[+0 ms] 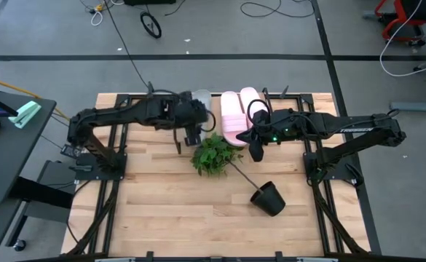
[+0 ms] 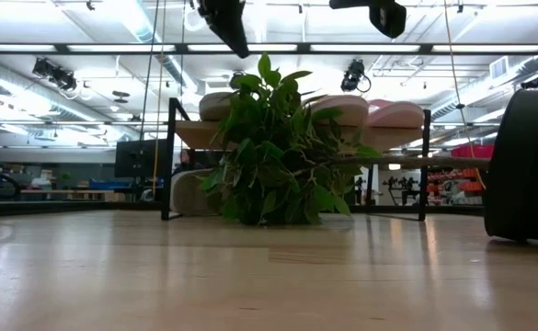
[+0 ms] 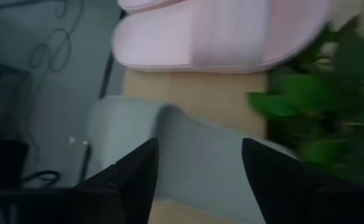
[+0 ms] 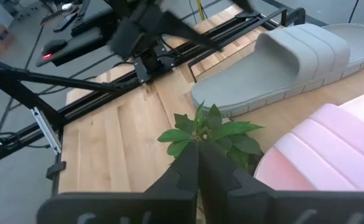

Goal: Pick and place slides into the shelf
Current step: Put the bottom gray slides on the shelf

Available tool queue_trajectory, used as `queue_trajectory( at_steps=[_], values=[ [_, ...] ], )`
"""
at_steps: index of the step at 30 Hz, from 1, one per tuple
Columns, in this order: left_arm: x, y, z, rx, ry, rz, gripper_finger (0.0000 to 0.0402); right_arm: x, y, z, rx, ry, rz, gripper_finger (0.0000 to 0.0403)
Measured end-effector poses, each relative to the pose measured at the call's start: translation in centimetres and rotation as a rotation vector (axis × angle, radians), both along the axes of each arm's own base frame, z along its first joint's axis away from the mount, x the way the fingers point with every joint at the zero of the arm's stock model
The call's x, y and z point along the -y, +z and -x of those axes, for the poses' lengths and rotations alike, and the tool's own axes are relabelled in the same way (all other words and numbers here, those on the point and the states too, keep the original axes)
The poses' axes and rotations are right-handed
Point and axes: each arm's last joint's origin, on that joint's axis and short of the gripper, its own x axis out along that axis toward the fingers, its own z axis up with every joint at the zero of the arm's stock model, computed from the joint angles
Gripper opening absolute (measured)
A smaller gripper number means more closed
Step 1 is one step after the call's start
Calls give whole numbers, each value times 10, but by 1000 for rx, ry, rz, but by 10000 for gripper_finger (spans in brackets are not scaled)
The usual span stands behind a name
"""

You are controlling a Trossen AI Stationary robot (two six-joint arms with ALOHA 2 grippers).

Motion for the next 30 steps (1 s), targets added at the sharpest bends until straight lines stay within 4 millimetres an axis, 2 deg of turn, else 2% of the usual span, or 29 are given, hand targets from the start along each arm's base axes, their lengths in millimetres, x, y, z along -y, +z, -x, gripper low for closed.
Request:
queue_trajectory(
  at_steps=[5, 14, 24, 30],
  values=[
    [-25, -3, 2, -81, -43, -60, 233, 0, 0, 0, 7, -10, -14, 12],
    [-61, -11, 2, -110, -126, 18, 247, 0, 3, -2, 43, -20, -29, 12],
    [-82, -37, -12, -197, -127, 23, 256, 0, 5, -2, 60, -21, -29, 12],
    [-88, -49, -18, -230, -107, 24, 238, 0, 5, -2, 61, -26, -27, 12]
  ],
)
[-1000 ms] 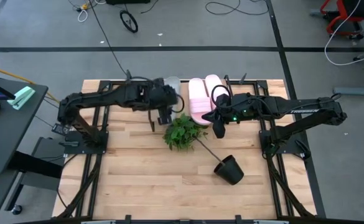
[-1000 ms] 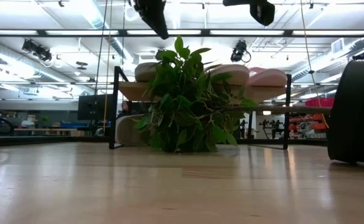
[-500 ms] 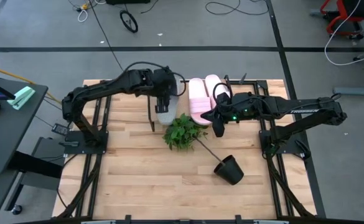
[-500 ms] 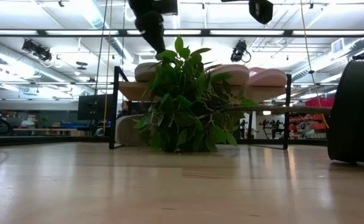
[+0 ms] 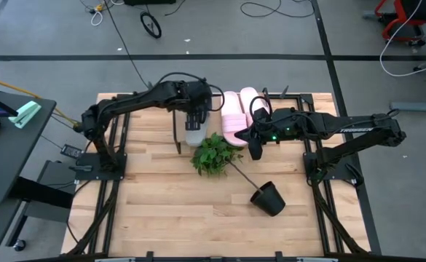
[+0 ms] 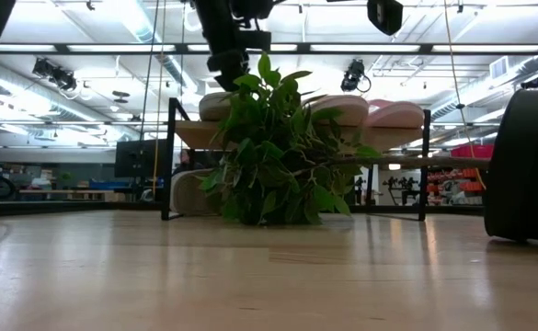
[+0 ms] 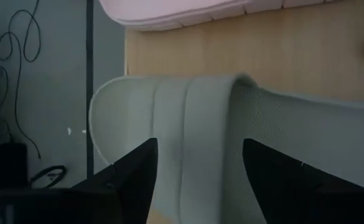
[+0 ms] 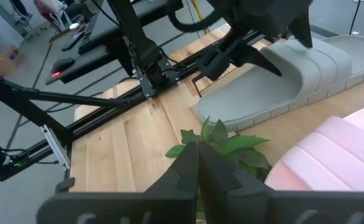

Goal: Pick and place slides into the shelf
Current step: Put the bottom gray slides on the shelf

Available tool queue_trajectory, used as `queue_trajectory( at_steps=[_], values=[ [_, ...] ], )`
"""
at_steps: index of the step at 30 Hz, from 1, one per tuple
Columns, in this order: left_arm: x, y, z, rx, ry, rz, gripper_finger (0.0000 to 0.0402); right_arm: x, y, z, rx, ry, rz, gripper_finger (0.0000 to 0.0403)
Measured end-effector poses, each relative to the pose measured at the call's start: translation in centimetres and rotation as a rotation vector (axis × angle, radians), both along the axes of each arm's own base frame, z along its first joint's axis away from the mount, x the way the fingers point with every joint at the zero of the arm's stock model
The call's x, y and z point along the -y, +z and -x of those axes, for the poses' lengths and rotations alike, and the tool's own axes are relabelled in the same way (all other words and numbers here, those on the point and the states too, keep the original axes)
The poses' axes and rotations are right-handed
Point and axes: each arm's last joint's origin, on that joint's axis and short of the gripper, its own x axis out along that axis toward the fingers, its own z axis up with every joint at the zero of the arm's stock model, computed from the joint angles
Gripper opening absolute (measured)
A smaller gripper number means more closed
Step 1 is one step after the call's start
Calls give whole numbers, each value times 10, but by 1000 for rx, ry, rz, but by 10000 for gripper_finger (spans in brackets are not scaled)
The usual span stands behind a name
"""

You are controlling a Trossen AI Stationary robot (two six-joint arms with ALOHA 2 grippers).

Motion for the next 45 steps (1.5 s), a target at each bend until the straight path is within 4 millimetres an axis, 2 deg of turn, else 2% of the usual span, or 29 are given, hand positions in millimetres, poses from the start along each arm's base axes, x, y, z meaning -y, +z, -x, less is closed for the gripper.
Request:
queue_trajectory(
  at_steps=[7, 17, 19, 22, 26, 30, 34, 40, 45],
  values=[
    [-1, -4, -4, -7, 40, -25, 182, 0, 0, 0, 0, -5, 2, 12],
    [3, -3, -4, -19, 93, -84, 19, 1, 0, 0, 0, -22, 10, 12],
    [7, -3, -5, -31, 101, -117, 15, 1, 0, 0, 0, -22, 11, 12],
    [11, -4, -4, -74, 108, -168, 31, 1, 0, 0, 0, -22, 11, 12],
    [15, -6, 0, -124, 113, -162, 27, 1, 0, 0, 0, -23, 12, 12],
    [14, -6, 2, -123, 174, -175, 13, 1, 0, 0, 0, -22, 12, 12],
    [13, -6, 5, -146, 213, -205, 28, 1, 0, 0, 0, -22, 12, 12],
    [13, -6, 7, -162, 210, -205, 12, 1, 0, 0, 0, -22, 11, 12],
    [10, -6, 7, -164, 197, -213, 23, 1, 0, 0, 0, -21, 11, 12]
  ],
)
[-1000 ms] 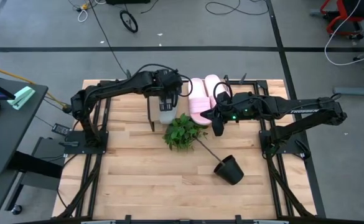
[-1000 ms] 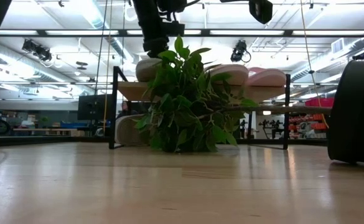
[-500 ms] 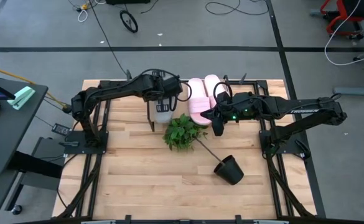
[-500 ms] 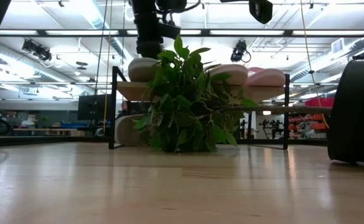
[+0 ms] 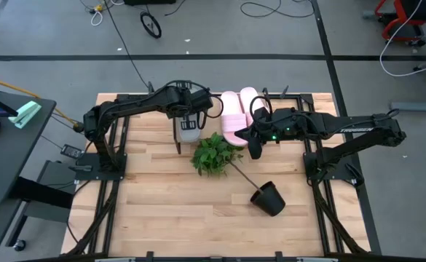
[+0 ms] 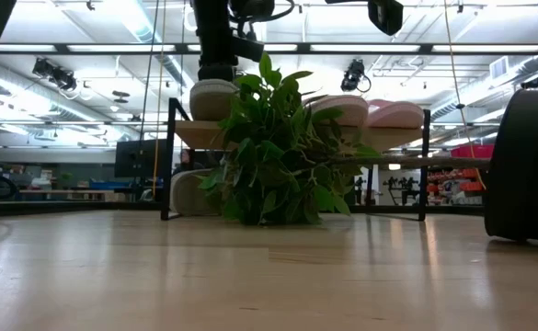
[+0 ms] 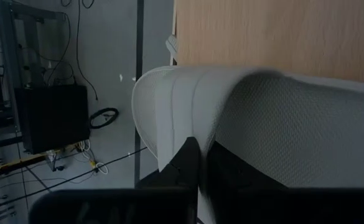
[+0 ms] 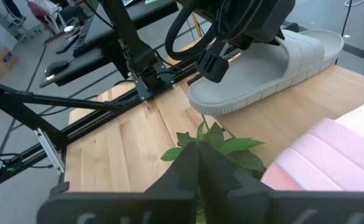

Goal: Pick and place slides into the shelf
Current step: Put the bottom gray slides on the shelf

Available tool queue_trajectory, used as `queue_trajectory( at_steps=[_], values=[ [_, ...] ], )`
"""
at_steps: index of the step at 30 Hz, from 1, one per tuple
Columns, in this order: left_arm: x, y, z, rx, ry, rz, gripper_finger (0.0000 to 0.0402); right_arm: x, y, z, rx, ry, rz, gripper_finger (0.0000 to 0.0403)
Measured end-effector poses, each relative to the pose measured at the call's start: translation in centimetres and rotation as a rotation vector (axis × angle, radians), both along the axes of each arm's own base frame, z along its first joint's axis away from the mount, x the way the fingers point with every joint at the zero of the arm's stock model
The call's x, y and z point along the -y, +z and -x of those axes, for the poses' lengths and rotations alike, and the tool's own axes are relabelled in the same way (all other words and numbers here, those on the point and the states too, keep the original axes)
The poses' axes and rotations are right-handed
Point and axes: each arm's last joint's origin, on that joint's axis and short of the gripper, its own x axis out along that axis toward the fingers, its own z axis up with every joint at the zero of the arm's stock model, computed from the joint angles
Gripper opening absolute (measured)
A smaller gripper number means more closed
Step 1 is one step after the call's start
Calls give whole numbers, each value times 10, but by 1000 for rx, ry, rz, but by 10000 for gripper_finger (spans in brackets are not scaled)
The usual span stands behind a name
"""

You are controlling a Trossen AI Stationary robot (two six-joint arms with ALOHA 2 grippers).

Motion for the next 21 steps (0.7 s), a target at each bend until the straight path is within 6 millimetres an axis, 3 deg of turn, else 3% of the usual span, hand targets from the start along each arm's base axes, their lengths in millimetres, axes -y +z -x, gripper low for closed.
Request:
queue_trajectory(
  at_steps=[4, 8, 17, 21],
  values=[
    [-7, 0, 3, -1, 18, 2, 30, 0, 0, 0, 0, 0, 0, 12],
    [-13, 0, 5, -1, 31, 7, 12, 0, 0, 0, 0, 0, -1, 12],
    [-11, 1, 5, -38, 28, -55, 32, 0, 0, 0, 0, 0, -1, 12],
    [-11, 3, 5, -34, 22, -64, 15, 0, 0, 0, 0, 0, 0, 12]
  ],
)
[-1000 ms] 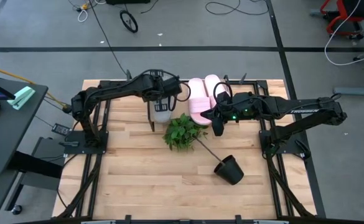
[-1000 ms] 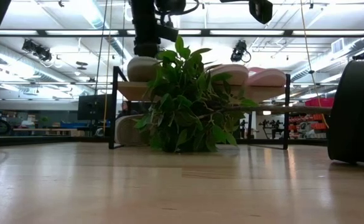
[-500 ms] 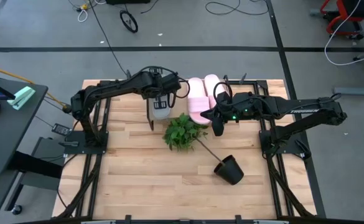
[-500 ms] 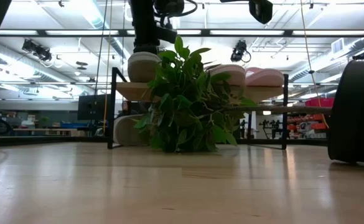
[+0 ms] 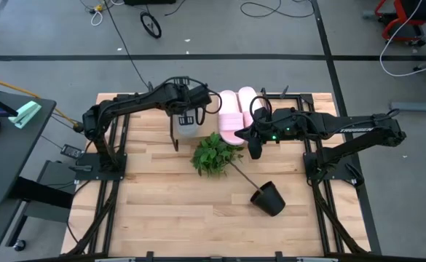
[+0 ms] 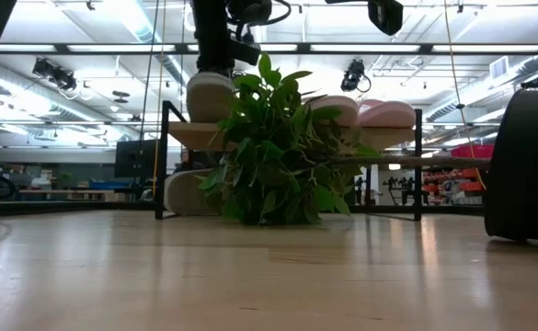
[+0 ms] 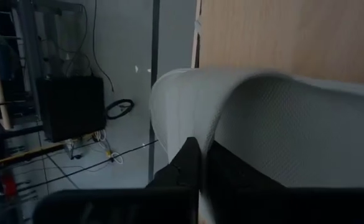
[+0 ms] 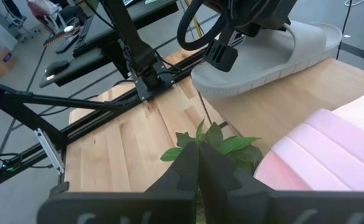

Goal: Pick and place slides into the shelf
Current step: Put the bottom gray slides on the shelf

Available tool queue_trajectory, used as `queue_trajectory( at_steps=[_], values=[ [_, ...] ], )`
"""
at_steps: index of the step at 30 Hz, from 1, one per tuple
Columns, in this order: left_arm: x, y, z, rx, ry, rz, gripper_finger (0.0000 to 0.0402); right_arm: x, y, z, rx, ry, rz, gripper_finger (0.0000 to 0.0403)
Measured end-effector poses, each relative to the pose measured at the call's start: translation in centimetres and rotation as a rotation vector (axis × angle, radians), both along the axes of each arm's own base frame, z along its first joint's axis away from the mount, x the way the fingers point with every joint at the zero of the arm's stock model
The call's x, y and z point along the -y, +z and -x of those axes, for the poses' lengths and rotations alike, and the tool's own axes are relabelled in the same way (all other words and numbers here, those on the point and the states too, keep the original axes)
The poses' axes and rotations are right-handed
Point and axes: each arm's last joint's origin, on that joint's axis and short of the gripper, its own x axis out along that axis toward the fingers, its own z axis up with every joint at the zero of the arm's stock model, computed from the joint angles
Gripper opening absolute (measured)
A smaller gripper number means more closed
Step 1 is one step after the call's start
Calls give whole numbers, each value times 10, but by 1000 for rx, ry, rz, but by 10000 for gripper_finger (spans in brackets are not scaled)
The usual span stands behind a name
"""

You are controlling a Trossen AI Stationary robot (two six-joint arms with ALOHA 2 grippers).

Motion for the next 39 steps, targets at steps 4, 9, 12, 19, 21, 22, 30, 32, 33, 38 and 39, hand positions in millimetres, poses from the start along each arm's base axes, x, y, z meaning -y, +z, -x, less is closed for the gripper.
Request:
queue_trajectory(
  at_steps=[4, 9, 12, 19, 21, 22, 30, 32, 33, 38, 39],
  values=[
    [-2, 0, 1, -9, -6, -2, 13, 0, 0, 0, 0, 0, 0, 12],
    [-3, 0, 1, -6, -6, 12, 49, 0, 0, 0, 0, 0, -1, 12],
    [-4, -1, 3, -13, -6, 28, 56, 0, 0, 0, -1, 0, -1, 12],
    [-5, -2, 4, 9, -6, 97, 50, 0, 0, 0, -1, 0, -1, 12],
    [-5, -2, 4, 9, -6, 98, 55, 0, 0, 0, -1, 0, -1, 12],
    [-5, -2, 4, 9, -6, 99, 59, 0, 0, 0, -2, -1, -1, 12],
    [-4, -2, 4, 17, -11, 116, 106, 0, 0, 0, -4, -1, -1, 12],
    [-4, -2, 4, 29, -13, 136, 120, 0, 0, 0, -4, -1, -1, 12],
    [-4, -2, 4, 35, -10, 143, 128, 0, 0, 0, -4, -1, -1, 12],
    [-3, -3, 4, 37, -5, 150, 167, 0, 0, 0, -4, 0, -1, 12],
    [-3, -3, 4, 37, -5, 150, 175, 0, 0, 0, -4, -1, -1, 12]
  ],
)
